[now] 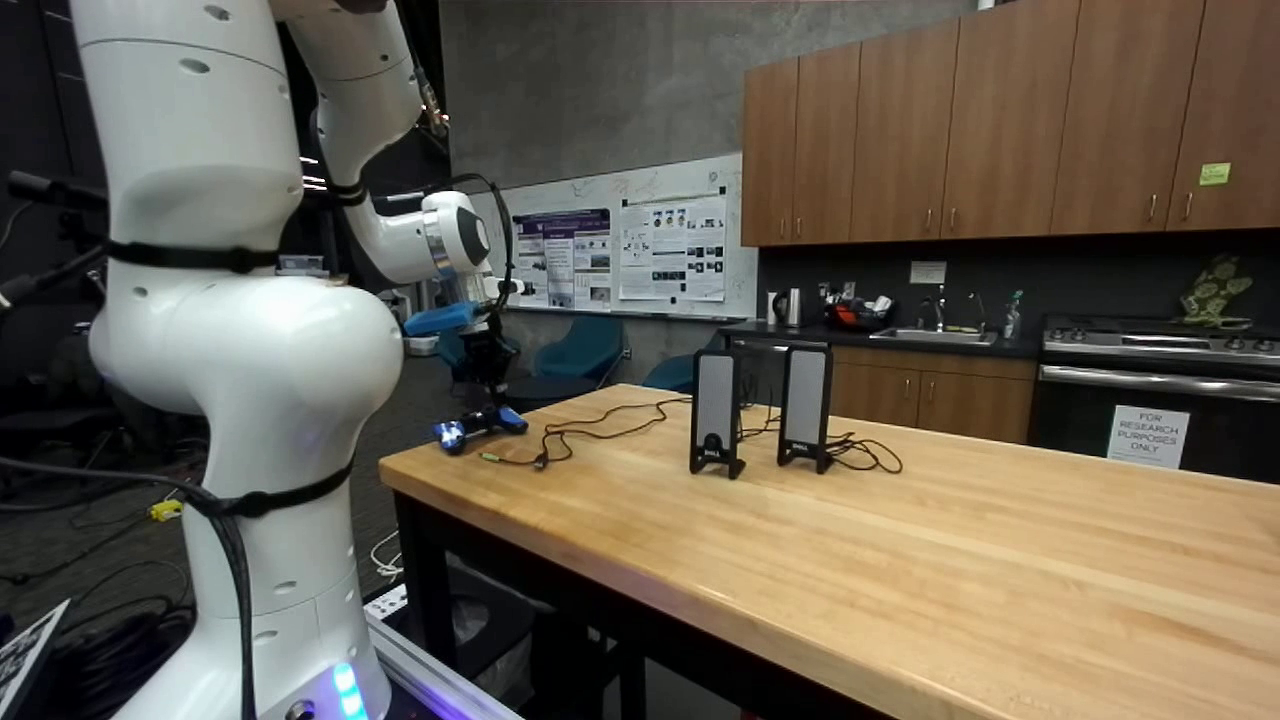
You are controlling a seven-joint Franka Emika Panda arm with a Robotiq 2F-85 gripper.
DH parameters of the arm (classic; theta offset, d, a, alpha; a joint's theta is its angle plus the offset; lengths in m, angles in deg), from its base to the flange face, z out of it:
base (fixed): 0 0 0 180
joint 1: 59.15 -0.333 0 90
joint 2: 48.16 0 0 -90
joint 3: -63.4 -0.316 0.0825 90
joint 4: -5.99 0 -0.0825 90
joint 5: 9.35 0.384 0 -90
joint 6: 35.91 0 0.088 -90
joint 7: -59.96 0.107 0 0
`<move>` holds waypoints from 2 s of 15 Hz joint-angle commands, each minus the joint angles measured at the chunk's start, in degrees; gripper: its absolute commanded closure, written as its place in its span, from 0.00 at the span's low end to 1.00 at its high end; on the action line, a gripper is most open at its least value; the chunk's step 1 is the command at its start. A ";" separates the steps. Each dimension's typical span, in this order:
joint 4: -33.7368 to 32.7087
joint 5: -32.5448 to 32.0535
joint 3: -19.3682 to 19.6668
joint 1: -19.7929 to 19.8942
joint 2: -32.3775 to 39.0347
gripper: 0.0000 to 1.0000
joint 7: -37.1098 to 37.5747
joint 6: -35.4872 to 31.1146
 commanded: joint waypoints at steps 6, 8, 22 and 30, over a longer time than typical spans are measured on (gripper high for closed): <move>1.62 1.25 0.26 -0.77 -3.15 1.00 -0.37 0.26; 1.86 1.21 0.23 -0.71 -4.53 1.00 -0.28 0.66; 8.36 8.90 -2.28 -2.20 -12.03 1.00 -1.05 1.01; 11.21 10.33 -3.69 -3.06 -13.59 1.00 -1.44 0.52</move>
